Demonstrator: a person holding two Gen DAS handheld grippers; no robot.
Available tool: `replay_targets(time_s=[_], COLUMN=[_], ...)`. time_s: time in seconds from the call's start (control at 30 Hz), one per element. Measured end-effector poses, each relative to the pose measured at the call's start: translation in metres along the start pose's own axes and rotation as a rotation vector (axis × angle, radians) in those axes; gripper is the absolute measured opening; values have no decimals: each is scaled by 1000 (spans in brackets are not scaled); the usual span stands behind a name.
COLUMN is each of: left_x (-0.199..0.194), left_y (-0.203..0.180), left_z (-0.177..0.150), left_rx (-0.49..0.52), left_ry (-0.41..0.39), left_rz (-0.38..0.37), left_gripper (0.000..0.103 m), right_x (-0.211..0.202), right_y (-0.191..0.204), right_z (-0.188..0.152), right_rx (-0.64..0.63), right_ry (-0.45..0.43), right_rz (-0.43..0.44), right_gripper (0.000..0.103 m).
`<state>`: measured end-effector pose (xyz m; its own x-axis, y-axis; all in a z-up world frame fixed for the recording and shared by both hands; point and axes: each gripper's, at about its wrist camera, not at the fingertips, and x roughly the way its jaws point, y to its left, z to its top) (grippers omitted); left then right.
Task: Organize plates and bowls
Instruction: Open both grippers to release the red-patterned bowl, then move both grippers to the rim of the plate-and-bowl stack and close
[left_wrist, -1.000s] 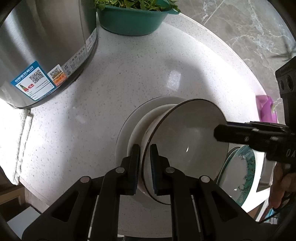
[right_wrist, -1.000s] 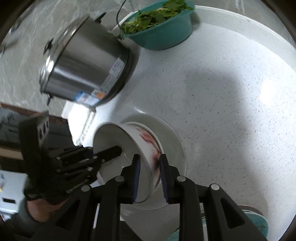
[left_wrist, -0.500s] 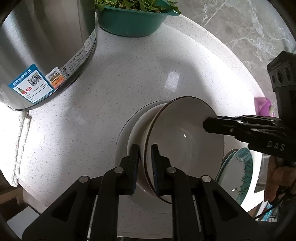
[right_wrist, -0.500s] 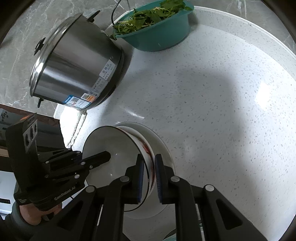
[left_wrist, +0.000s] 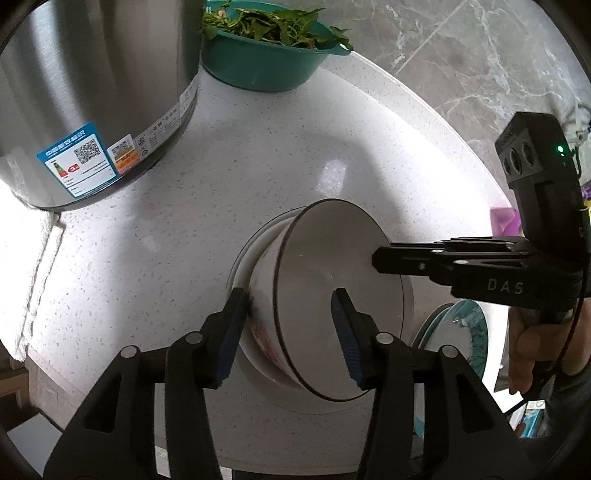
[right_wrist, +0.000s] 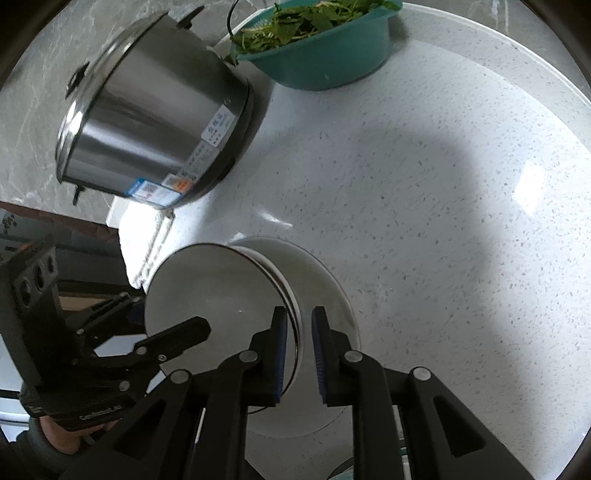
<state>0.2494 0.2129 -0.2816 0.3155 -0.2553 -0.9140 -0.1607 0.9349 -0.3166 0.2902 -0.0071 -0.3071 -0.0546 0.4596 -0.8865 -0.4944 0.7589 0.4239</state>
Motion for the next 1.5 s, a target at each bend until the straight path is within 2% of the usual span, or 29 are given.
replay_targets(time_s=[0.27, 0.3, 0.37, 0.43, 0.53, 0.7, 0.8, 0.87, 0.93, 0.97, 1.0, 1.03, 1.07, 1.2, 1.3, 1.5], left_x=[-2, -3, -5, -9, -10, -15, -20, -29, -35, -35, -33, -30, -26, -16, -10, 10], left_y=[-17, -19, -23, -23, -18, -12, 0, 13, 27, 33, 39, 44, 48, 48, 45, 50], left_z=[-3, -3, -2, -1, 0, -2, -7, -13, -22, -27, -33, -38, -42, -53, -55, -53], left_rx=[78, 95, 133, 151, 142, 131, 102, 64, 34, 23, 11, -3, -8, 6, 17, -7], left_ry=[2, -7, -30, -45, -47, -46, -51, -66, -66, -54, -35, -13, 2, 33, 41, 55], left_rz=[64, 92, 154, 181, 182, 172, 151, 136, 110, 92, 64, 40, 30, 13, -4, 8], left_gripper=[51, 59, 67, 67, 67, 67, 67, 67, 67, 67, 67, 67, 67, 67, 67, 67], right_x=[16, 19, 23, 25, 24, 20, 10, -11, -30, -38, -46, -51, -51, -38, -25, -5], right_y=[17, 19, 20, 21, 23, 19, 15, 9, -2, -9, -16, -24, -31, -49, -49, -43], right_z=[-5, -5, -6, -5, -4, -3, -4, -5, -6, -8, -10, -13, -15, -21, -26, -22], right_rx=[-87, -95, -102, -109, -111, -102, -82, -62, -44, -36, -34, -34, -30, 8, 9, -4], right_ry=[39, 46, 54, 58, 52, 46, 22, -43, -102, -130, -155, -166, -153, -100, -62, -10], right_rz=[-84, -94, -111, -124, -134, -134, -88, -33, -1, -5, -15, -26, -36, -44, -38, -48], right_gripper=[17, 17, 18, 18, 18, 19, 21, 23, 37, 50, 58, 60, 63, 64, 64, 64])
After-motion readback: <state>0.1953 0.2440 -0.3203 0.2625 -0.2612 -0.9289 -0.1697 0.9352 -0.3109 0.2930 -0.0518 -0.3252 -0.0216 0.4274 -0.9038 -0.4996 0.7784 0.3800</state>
